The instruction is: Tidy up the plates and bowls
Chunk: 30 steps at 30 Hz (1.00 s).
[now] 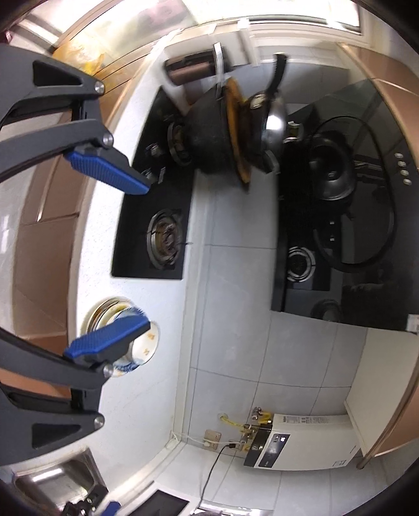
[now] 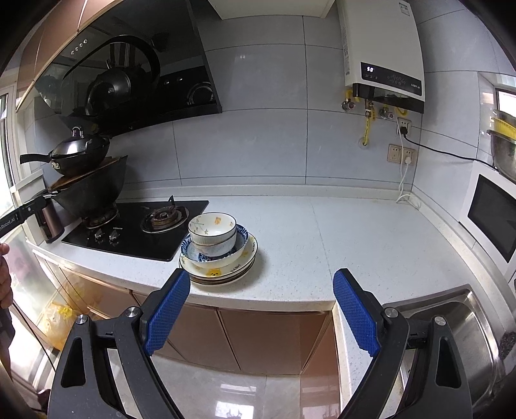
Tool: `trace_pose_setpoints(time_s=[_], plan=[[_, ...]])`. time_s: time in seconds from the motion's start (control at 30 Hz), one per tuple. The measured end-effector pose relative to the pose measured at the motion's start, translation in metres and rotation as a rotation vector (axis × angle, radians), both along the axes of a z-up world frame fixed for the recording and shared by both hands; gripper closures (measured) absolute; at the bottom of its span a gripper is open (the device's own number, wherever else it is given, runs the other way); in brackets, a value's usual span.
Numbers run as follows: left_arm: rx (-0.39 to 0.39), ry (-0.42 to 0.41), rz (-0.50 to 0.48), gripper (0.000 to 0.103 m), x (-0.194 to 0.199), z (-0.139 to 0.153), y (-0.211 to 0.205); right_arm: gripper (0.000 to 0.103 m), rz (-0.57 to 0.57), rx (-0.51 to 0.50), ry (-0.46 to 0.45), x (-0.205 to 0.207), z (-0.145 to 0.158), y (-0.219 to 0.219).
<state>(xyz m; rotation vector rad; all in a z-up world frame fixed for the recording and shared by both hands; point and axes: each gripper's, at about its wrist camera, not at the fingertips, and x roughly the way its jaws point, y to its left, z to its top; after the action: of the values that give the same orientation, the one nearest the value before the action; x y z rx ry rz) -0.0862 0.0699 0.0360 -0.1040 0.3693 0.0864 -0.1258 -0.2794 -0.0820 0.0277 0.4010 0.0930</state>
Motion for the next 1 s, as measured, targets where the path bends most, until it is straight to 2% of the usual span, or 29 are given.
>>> trace_pose_setpoints(time_s=[0.17,0.27,1.0], plan=[[-0.059,0.089,-0.016,0.025,0.009,-0.017,0.000,0.016,0.009,0.002,0.021,0.003,-0.005,-0.001],[-0.074,0.115,-0.027,0.025,0.010,-0.022,-0.002,0.016,0.012,0.007,0.022,0.003,-0.006,-0.002],[0.013,0.099,-0.024,0.025,0.006,-0.021,-0.001,0.016,-0.003,0.000,0.057,0.003,-0.008,-0.002]])
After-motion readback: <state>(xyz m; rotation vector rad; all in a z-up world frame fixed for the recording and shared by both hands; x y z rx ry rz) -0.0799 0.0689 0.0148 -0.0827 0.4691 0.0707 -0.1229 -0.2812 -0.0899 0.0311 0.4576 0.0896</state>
